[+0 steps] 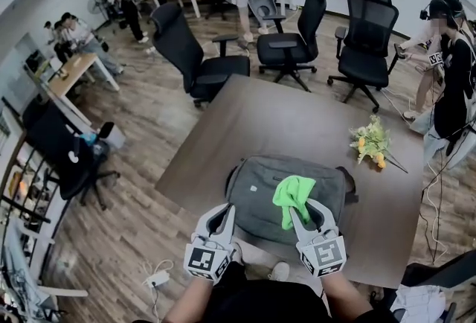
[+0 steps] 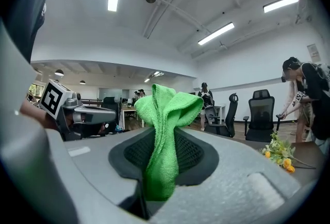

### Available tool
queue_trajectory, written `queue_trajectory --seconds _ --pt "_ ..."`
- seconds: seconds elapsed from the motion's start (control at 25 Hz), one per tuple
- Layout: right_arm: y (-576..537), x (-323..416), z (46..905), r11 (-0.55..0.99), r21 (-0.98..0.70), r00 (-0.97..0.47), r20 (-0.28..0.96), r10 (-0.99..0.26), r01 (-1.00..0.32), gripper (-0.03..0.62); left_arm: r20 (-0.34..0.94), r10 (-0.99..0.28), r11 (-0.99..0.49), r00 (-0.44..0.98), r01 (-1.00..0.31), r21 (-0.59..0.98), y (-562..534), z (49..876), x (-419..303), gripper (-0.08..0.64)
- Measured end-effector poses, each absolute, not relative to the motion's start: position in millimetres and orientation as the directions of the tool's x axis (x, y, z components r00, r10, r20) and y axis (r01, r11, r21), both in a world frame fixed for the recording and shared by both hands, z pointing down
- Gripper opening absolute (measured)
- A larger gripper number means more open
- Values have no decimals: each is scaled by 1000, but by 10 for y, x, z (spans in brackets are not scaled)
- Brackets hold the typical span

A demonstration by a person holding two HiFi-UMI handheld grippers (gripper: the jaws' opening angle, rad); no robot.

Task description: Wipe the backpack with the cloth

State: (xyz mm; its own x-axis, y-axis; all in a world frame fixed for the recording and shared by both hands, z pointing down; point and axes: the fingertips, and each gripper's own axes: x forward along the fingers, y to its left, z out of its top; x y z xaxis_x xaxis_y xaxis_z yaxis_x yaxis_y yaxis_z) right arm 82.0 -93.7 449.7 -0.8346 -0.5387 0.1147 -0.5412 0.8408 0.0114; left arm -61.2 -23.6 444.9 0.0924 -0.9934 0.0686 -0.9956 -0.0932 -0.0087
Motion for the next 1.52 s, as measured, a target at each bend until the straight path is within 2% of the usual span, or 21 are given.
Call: queue_trajectory --seconds 0.56,0.96,1.2,1.52 --pt "-1366 202 4678 766 17 -750 194 -632 -642 104 110 -962 -251 250 -968 9 -1010 4667 -1287 18" --pt "-1496 -187 5229 702 -53 -680 306 -666 -711 103 170 -909 -371 380 -925 83 -1365 5176 -1611 18" --pt "-1543 -467 5598 684 -64 -647 399 -650 -727 104 200 -870 -441 450 -893 93 -1456 5334 -1643 18" --pt "-1642 -632 5936 664 -77 -605 501 -619 -744 104 229 -848 -467 478 -878 103 -1518 5508 -1812 18"
